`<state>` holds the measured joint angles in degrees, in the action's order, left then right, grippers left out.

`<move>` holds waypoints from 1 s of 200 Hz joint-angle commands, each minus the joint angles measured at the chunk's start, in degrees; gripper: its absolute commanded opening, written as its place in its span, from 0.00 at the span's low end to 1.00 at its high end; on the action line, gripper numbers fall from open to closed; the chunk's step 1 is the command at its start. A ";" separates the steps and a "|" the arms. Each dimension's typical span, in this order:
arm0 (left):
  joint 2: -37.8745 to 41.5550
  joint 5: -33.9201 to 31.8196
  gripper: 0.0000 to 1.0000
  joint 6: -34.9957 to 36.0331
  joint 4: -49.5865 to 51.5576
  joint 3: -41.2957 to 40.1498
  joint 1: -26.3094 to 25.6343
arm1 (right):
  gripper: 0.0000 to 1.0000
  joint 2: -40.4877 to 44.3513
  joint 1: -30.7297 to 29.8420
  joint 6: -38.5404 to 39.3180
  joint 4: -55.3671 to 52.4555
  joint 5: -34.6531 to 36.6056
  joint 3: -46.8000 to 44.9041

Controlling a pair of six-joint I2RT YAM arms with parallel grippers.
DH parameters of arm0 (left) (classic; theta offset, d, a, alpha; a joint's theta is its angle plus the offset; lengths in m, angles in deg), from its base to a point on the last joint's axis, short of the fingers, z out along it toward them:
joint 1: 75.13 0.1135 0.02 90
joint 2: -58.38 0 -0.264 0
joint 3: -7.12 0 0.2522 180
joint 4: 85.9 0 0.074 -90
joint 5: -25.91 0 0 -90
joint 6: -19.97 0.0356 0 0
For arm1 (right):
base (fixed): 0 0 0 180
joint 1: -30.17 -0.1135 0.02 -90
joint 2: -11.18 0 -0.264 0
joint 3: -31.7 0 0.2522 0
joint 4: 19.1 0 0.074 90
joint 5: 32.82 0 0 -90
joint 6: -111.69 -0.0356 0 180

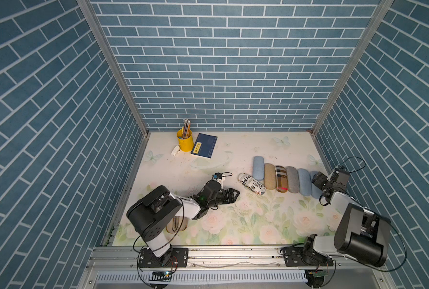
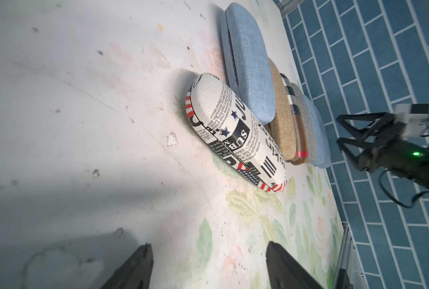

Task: Close the glasses case
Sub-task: Move the glasses case to the center of the board, then adjust the glasses case at the center of the board.

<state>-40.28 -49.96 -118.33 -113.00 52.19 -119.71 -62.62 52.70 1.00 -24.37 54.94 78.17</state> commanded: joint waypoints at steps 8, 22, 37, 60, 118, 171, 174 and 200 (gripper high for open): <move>-5.00 1.67 0.71 -1.01 -2.78 4.84 -0.43 | 0.83 9.80 0.14 1.66 -7.42 3.35 0.43; -7.04 0.72 0.69 -0.51 -1.43 7.09 -0.51 | 0.83 14.02 -1.06 2.23 -8.97 -1.69 0.09; -9.17 -0.30 0.65 -0.01 0.23 9.50 -0.51 | 0.83 17.20 -4.62 1.68 -8.38 -10.41 -1.57; -12.19 -1.91 0.58 0.43 4.00 13.04 -0.51 | 0.78 17.17 -13.89 -0.20 -4.55 -18.55 -5.54; -16.13 -3.96 0.53 1.37 6.94 17.88 -0.03 | 0.54 7.83 -33.68 -2.93 4.20 -17.33 -11.60; -18.24 -5.76 0.51 1.95 8.21 20.23 1.85 | 0.44 0.21 -43.39 -5.74 10.46 -13.91 -13.55; -18.24 -5.78 0.51 2.04 8.25 20.28 1.99 | 0.44 0.13 -43.86 -5.88 10.38 -13.61 -13.55; -18.81 -6.12 0.51 2.83 9.04 20.88 3.11 | 0.43 0.00 -47.27 -6.95 10.61 -11.47 -13.89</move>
<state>-56.73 -53.83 -117.30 -109.53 72.78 -118.05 -62.25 7.80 -3.68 -16.68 40.58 64.88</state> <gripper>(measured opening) 0.513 0.434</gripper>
